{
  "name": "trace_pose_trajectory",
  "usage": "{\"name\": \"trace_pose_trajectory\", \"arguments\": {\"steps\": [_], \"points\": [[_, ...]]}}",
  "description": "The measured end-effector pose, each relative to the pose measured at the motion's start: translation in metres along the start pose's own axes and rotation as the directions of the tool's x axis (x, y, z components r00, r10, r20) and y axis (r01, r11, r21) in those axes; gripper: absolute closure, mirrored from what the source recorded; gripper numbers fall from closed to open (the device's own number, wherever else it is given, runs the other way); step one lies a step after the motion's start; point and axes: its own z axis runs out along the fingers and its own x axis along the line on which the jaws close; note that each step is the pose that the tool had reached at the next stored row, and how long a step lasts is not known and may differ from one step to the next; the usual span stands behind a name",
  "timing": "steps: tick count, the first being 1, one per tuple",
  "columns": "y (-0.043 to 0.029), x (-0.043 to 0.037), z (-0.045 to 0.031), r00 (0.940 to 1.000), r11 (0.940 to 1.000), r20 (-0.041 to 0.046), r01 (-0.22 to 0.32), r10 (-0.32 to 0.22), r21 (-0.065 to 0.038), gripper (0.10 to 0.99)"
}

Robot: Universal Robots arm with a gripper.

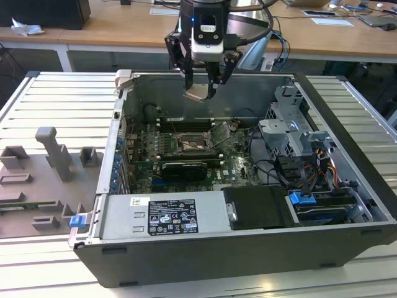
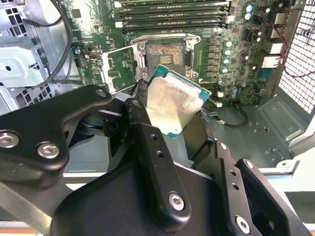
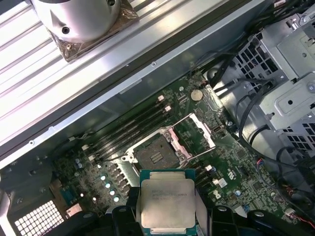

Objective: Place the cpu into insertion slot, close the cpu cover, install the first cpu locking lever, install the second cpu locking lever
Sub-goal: 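Place the cpu into insertion slot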

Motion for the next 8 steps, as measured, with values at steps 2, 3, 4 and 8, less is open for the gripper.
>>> {"name": "trace_pose_trajectory", "arguments": {"steps": [2, 3, 4, 8], "points": [[0.0, 0.0, 0.0003, 1.0, 1.0, 0.0005, -0.006, 0.006, 0.0, 0.553], [-0.0001, 0.0, 0.0004, 1.0, 1.0, 0.0007, -0.008, 0.008, 0.0, 0.553], [-0.0001, 0.0, 0.0006, 1.0, 1.0, 0.0008, -0.01, 0.01, 0.0, 0.553], [-0.0001, 0.0, 0.0012, 0.9998, 0.9998, 0.0018, -0.02, 0.02, 0.0, 0.553]]}}
